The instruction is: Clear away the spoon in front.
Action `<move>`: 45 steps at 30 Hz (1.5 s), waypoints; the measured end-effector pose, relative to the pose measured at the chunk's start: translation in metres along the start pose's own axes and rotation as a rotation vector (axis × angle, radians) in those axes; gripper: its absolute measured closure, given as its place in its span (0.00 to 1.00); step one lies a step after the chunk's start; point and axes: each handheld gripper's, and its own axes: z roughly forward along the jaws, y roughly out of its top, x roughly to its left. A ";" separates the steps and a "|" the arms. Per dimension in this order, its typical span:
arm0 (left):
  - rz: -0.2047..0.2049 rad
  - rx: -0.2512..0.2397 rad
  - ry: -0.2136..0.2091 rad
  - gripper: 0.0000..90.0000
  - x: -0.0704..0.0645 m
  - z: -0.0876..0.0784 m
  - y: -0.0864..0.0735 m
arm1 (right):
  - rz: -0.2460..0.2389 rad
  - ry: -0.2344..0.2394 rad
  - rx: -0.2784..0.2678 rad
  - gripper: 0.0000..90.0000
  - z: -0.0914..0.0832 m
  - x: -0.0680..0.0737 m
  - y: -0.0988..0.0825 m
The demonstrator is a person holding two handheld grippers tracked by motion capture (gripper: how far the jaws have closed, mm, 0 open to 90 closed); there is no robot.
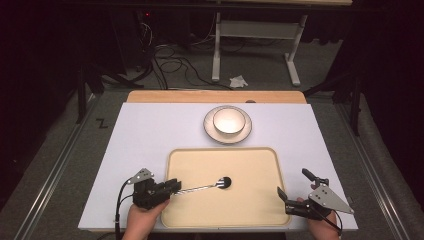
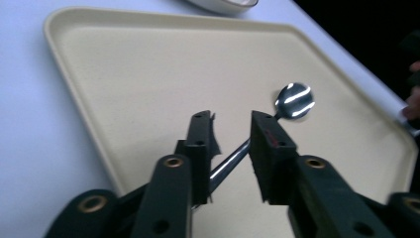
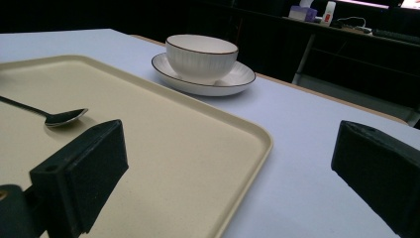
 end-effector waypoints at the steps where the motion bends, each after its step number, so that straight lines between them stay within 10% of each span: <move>1: 0.020 0.013 0.011 0.91 -0.001 0.000 0.000 | 0.000 0.000 0.000 0.02 0.000 0.000 0.000; 8: 0.195 0.148 0.172 1.00 -0.013 0.013 0.002 | -0.012 0.006 0.000 0.02 0.000 0.000 0.000; 14: 0.265 0.216 0.232 1.00 -0.020 0.021 0.003 | -0.013 0.012 0.000 0.02 0.000 0.001 0.000; 27: 0.360 0.300 0.149 1.00 -0.055 0.017 -0.013 | -0.001 0.006 0.000 0.02 -0.001 0.000 0.000; 31: 0.320 0.238 0.120 1.00 -0.059 0.019 -0.007 | -0.003 0.004 -0.002 0.02 0.000 0.000 0.000; 39: 0.297 0.183 0.068 1.00 -0.075 0.064 0.020 | 0.001 0.002 -0.007 0.02 -0.001 0.000 0.000; 45: 0.340 0.235 0.056 1.00 -0.093 0.095 0.020 | -0.003 0.003 -0.005 0.02 0.000 -0.001 0.000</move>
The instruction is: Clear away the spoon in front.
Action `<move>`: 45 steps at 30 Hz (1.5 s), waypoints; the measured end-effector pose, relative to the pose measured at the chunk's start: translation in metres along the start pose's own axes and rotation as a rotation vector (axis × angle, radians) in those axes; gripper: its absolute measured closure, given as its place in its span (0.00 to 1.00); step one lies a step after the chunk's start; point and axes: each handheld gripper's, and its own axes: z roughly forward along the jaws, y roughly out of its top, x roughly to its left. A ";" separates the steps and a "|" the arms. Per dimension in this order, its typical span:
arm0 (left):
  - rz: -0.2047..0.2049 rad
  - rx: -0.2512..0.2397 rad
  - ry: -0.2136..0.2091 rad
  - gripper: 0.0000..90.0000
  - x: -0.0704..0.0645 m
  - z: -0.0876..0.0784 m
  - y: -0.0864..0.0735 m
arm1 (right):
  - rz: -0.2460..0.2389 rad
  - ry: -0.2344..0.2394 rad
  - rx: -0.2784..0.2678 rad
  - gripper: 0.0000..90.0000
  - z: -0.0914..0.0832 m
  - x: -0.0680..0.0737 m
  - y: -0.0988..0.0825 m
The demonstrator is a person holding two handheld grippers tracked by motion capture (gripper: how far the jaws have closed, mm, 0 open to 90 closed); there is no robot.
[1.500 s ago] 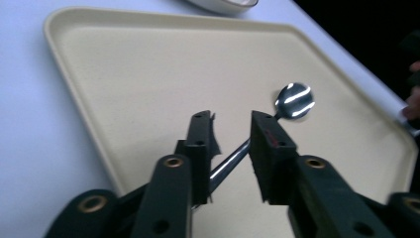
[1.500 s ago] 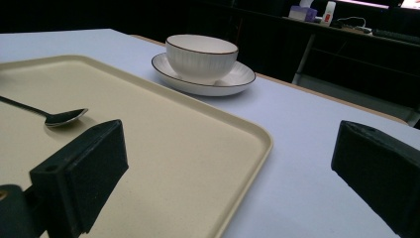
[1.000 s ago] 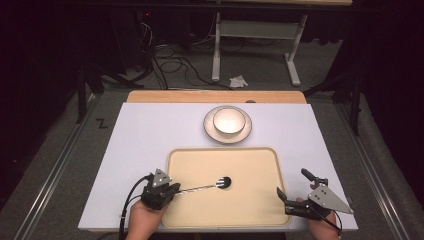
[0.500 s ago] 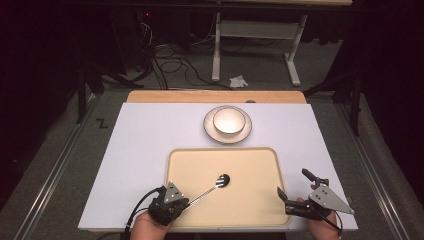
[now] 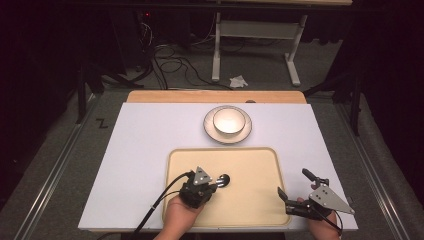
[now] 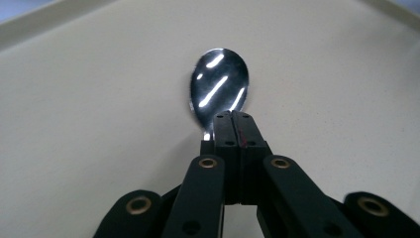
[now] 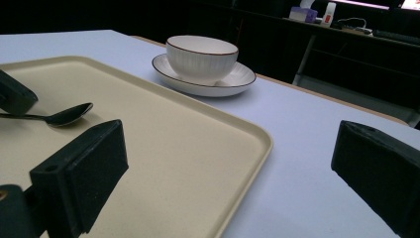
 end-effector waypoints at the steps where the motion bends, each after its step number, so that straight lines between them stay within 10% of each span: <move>1: 0.009 0.011 0.007 1.00 -0.001 0.003 0.001 | -0.001 0.002 -0.003 0.02 0.000 0.000 0.000; 31: -0.112 0.023 0.165 1.00 0.058 -0.010 0.000 | -0.012 0.001 -0.006 0.02 0.000 0.000 0.001; 45: 0.055 0.077 0.132 1.00 0.016 -0.059 -0.059 | -0.010 0.003 -0.001 0.02 0.000 0.002 0.001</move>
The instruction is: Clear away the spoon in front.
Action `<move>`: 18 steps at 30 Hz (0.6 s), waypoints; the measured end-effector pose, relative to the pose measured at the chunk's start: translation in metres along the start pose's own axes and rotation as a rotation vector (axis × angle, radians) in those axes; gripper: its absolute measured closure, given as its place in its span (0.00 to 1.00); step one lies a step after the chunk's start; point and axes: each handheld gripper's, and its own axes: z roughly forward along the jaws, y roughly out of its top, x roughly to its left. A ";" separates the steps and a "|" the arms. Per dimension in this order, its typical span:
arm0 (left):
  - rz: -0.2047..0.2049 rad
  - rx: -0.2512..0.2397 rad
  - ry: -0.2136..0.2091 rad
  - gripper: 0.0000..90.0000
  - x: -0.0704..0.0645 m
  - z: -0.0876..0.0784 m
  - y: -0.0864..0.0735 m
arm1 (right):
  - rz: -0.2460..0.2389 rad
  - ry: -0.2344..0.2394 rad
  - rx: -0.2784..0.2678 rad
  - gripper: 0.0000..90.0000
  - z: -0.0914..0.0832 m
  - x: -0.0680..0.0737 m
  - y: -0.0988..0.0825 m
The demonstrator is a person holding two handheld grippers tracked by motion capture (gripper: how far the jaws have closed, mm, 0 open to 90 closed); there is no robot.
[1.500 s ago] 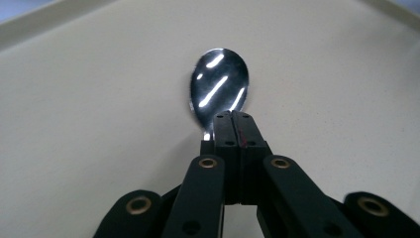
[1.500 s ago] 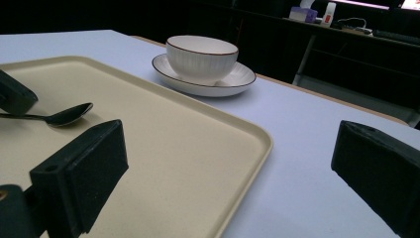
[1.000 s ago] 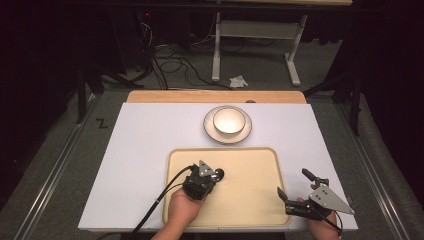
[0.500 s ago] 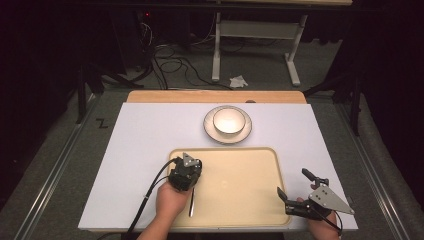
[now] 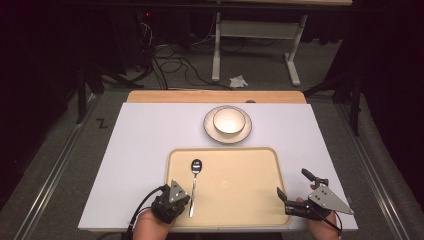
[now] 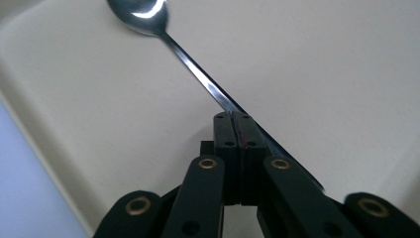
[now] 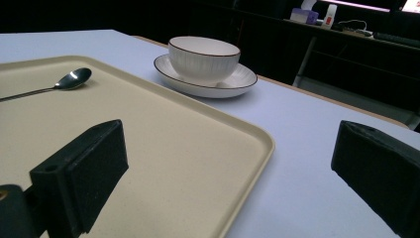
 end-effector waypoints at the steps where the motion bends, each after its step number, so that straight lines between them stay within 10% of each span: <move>1: -0.005 -0.008 -0.009 1.00 -0.002 0.000 -0.001 | 0.003 -0.005 0.001 0.02 0.000 0.001 0.000; 18: 0.000 -0.021 -0.088 0.99 -0.015 0.005 0.005 | 0.008 -0.003 0.000 0.02 0.000 0.000 0.000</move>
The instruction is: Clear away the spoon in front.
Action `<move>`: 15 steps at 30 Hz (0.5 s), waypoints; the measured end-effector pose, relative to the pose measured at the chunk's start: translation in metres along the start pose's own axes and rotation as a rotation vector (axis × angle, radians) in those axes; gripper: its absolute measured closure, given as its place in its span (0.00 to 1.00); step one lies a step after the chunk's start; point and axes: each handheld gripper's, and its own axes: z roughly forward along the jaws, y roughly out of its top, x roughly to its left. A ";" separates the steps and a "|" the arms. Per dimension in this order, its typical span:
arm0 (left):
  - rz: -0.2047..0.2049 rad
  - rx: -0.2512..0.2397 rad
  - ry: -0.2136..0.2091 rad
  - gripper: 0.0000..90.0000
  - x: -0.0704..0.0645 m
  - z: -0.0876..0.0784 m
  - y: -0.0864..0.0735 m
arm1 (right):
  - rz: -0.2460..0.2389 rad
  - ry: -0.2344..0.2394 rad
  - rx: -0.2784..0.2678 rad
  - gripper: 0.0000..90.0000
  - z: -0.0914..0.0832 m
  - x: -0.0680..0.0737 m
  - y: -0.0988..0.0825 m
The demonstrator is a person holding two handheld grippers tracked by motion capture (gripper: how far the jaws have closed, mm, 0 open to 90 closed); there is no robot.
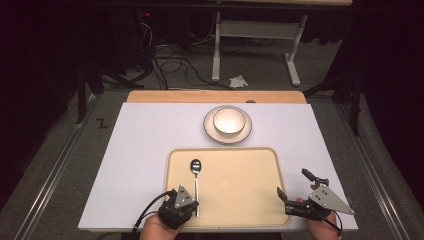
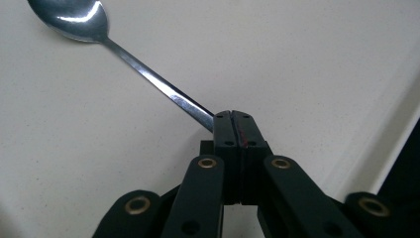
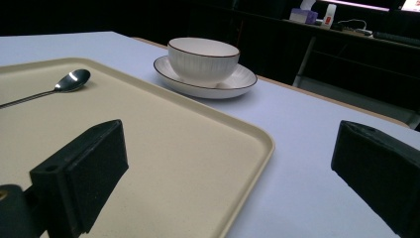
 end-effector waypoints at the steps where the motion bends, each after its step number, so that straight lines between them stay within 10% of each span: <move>1: -0.002 -0.001 -0.001 0.99 0.000 0.000 0.000 | -0.003 0.001 0.000 0.02 0.000 0.000 0.000; 15: -0.121 -0.144 0.074 0.65 0.044 -0.027 -0.006 | -0.002 0.002 -0.005 0.02 0.000 0.000 0.000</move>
